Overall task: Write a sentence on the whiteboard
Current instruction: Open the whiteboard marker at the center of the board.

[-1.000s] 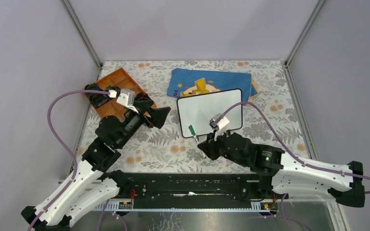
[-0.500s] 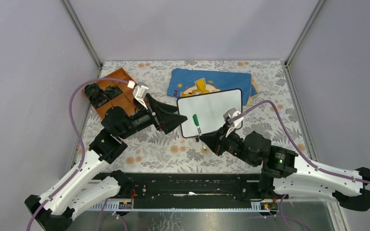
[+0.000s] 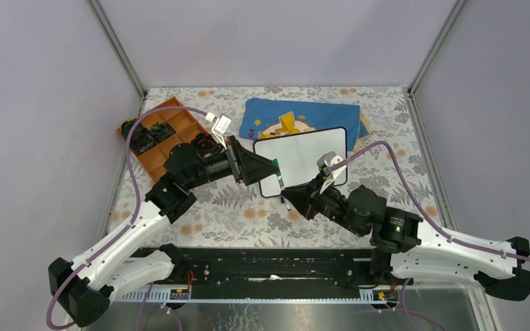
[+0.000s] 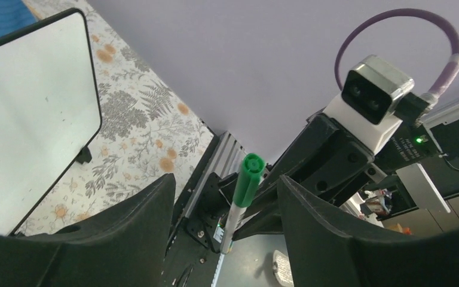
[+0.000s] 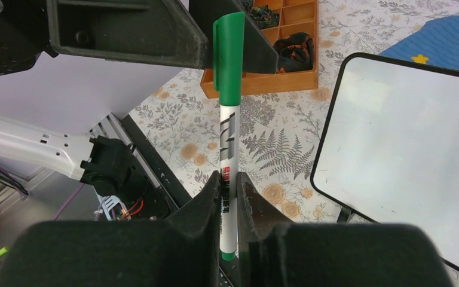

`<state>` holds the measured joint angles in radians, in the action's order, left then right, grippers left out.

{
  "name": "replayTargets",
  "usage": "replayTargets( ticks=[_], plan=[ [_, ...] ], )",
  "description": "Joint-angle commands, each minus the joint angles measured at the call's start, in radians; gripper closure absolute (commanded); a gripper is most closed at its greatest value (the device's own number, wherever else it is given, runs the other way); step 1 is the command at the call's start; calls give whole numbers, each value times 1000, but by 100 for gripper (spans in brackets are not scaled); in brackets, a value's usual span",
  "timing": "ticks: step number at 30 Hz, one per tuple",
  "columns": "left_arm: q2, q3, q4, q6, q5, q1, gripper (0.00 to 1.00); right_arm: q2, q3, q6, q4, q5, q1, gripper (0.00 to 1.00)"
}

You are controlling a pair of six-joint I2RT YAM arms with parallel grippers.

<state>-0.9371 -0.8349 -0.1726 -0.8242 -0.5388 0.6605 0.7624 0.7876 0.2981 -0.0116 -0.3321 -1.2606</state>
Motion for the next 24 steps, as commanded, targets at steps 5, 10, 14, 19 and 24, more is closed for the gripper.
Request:
replayTargets(
  ticks=[5,10,14,19,24],
  plan=[
    [-8,-15,-139,-51,-61,3,46,35,63,-22,75,-15,-6,100],
    [-6,-1,-144,-55,-67,4,53,46,64,-20,91,-25,-6,100],
    [0,10,-149,-56,-67,4,63,55,67,-21,96,-25,-6,100],
    [1,20,-151,-56,-69,5,77,55,64,-16,98,-25,-6,100],
    [2,28,-156,-60,-70,7,92,54,62,-13,99,-20,-6,100]
  ],
)
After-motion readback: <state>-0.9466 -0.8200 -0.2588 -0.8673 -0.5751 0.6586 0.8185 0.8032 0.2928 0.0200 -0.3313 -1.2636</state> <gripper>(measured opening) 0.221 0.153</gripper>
